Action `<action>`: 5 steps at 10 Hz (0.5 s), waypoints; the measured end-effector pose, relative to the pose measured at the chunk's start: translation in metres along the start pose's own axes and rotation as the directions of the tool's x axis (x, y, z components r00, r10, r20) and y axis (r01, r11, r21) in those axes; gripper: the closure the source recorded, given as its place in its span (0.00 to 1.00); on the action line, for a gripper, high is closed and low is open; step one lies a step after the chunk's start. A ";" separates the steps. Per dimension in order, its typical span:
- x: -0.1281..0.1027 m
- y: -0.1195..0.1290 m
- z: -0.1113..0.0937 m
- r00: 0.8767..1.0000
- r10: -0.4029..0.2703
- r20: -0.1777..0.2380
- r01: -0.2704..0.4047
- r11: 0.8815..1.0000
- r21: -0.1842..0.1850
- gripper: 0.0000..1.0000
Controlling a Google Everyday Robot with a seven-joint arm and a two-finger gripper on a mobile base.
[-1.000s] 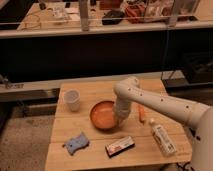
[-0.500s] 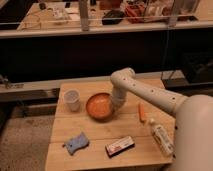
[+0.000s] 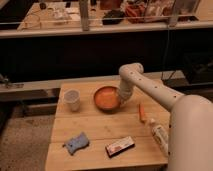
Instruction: Drag the ceramic bowl in a circle
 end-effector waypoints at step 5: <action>0.040 0.082 -0.016 0.973 0.227 -0.048 -0.228 0.974 -0.015 1.00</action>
